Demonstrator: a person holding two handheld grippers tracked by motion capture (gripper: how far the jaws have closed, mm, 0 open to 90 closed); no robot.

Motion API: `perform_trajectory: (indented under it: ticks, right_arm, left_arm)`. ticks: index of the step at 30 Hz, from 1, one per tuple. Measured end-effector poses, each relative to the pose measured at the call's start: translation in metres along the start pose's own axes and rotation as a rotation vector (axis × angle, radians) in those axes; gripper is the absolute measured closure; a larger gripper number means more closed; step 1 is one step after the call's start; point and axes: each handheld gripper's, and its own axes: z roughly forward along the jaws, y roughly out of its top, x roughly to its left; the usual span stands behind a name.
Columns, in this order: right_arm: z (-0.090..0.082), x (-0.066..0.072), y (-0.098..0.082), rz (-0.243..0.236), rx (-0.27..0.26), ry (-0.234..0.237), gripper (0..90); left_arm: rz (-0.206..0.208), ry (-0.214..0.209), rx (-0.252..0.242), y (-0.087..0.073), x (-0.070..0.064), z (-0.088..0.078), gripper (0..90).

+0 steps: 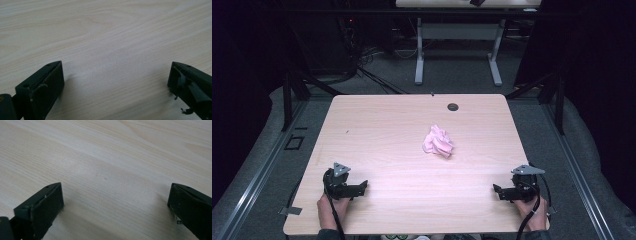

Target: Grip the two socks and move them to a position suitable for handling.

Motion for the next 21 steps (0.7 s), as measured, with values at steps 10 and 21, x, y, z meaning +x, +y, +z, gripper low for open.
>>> perform_trajectory:
  ticks: [10, 21]
  right_arm:
    - [0.0, 0.0, 0.007, 0.006, 0.019, 0.05, 0.0]
    - [-0.002, 0.015, 0.044, -0.066, 0.037, 0.089, 0.0]
  left_arm:
    - [-0.001, -0.001, 0.0, 0.0, 0.0, 0.0, 0.7]
    - [0.0, 0.0, 0.0, 0.0, 0.0, 0.0, 0.7]
